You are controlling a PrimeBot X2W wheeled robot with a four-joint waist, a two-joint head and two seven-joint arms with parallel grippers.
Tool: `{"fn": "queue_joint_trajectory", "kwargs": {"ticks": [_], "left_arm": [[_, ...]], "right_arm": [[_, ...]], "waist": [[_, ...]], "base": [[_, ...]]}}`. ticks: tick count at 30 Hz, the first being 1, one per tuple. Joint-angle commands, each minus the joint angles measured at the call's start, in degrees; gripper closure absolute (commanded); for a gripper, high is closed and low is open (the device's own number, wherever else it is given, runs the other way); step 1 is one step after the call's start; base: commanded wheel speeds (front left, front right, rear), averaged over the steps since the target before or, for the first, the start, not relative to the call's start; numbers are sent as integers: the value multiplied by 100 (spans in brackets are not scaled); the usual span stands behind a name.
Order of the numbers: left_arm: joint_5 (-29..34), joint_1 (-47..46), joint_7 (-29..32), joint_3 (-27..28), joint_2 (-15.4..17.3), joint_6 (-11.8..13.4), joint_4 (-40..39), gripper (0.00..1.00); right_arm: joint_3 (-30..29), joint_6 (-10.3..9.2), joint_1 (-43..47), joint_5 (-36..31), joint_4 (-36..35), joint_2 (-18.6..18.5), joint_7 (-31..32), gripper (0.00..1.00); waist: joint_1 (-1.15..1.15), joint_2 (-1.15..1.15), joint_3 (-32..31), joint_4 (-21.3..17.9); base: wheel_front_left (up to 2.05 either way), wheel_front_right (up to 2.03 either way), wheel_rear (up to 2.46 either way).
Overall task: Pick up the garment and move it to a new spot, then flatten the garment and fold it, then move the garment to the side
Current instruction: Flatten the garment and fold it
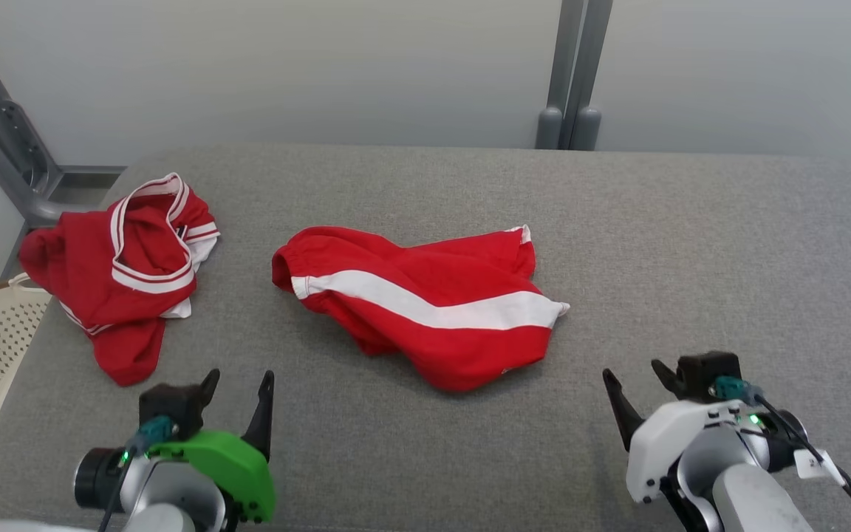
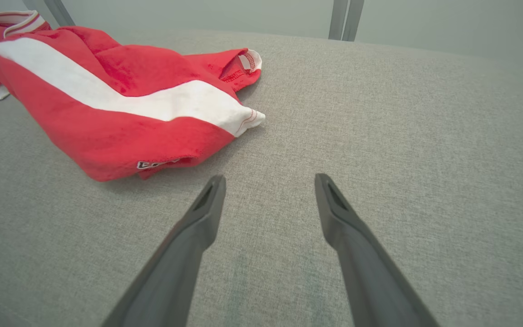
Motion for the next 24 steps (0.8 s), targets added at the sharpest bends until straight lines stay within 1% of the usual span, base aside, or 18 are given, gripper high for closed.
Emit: {"fn": "queue_joint_trajectory", "kwargs": {"ticks": [1, 4, 7, 9, 10, 14, 19, 24], "left_arm": [[-18, -252, 179, -21, -3, -15, 142, 0], [-18, -773, 548, -98, -81, -23, 489, 0], [-93, -1253, 807, -59, -164, 14, 789, 0], [-178, -1561, 922, -29, -232, -43, 949, 0], [-178, -1561, 922, -29, -232, -43, 949, 0], [-374, -2096, 1156, 54, -343, -112, 1273, 0], [-302, -2685, 1521, -80, -298, -213, 1642, 0], [-351, -3008, 1675, -124, -332, -249, 1976, 0]], "right_arm": [[32, -3, -182, -43, 31, -17, 111, 0], [153, -3, -527, -179, 160, -16, 412, 0], [270, -3, -898, -247, 277, -33, 598, 0], [358, -4, -1128, -260, 388, -85, 667, 0], [358, -4, -1128, -260, 388, -85, 667, 0], [493, -4, -1572, -169, 601, -201, 698, 0], [659, -4, -2028, -86, 901, -342, 653, 0], [764, -4, -2343, -27, 1130, -389, 530, 0]], "waist": [[0, 0, 100, 10], [0, 0, 228, -7], [0, 0, 452, -56], [0, 0, 597, -91], [0, 0, 597, -91], [0, 0, 867, -139], [0, 0, 1172, -189], [0, 0, 1367, -224]], "base": [[0, 0, 0], [0, 0, 0], [0, 0, 0], [0, 0, 0], [0, 0, 0], [0, 0, 0], [0, 0, 0], [0, 0, 0]]}}
